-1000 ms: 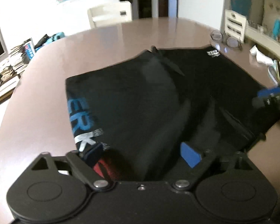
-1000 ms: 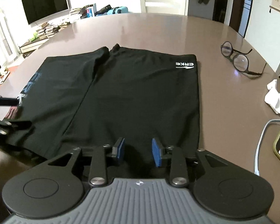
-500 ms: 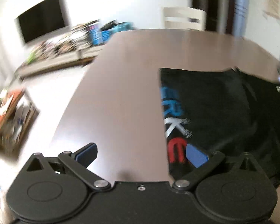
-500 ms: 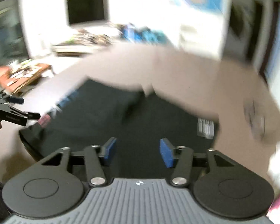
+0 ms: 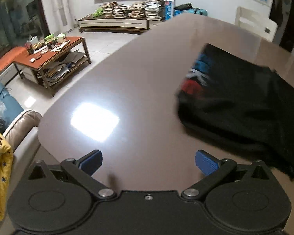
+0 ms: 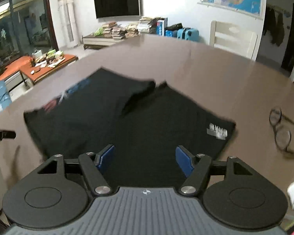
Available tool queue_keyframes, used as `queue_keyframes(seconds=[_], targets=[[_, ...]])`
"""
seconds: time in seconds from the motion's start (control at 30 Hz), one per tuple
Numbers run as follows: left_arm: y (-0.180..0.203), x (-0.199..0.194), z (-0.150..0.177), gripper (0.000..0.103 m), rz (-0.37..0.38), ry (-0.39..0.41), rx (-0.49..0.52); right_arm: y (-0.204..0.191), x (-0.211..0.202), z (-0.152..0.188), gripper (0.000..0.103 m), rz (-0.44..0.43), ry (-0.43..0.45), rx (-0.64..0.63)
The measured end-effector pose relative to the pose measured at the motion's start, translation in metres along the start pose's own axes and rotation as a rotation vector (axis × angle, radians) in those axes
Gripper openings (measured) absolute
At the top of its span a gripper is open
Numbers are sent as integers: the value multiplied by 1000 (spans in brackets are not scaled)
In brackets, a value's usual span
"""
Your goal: Fold clothes
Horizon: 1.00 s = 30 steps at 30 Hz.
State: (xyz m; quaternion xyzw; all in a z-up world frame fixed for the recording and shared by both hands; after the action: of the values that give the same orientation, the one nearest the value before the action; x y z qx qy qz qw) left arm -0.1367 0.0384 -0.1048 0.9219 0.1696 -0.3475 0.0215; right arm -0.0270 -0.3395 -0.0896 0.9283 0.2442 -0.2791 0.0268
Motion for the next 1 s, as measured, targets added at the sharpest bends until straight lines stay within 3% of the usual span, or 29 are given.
queue_keyframes(seconds=[0.13,0.3,0.57,0.6,0.63,0.7,0.83,1.0], targets=[[39,1,-12,102,23,16,125,2,-22,28,50,-60,-27,16],[72,22,-34,102,106,53,272,-6,-35,45,50,-82,-36,78],[100,61,-61,102,315,92,410,-21,-30,34,50,197,14,180],[100,64,-62,102,337,96,419,-21,-25,34,49,259,19,196],[99,72,-62,102,377,92,430,-25,-23,34,38,314,25,200],[98,80,-61,102,403,86,445,-31,-17,33,12,347,20,232],[91,100,-56,100,466,26,443,-42,-5,30,10,405,8,299],[90,110,-48,100,479,-18,394,-44,7,24,10,388,-45,235]])
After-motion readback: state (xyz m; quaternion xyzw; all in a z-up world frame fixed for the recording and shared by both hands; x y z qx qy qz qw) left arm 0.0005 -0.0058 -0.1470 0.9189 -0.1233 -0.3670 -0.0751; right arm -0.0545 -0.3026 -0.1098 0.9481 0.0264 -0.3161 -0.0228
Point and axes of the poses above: each gripper's, at about its wrist camera, not at the fingertips, and x roughly the way its jaws point, y to its right, z to its underside, the point moved 4 cm from there along x, roughly the way its jaws point, and after that the axes turned 12 degrees about y, right-handed, at the moved point
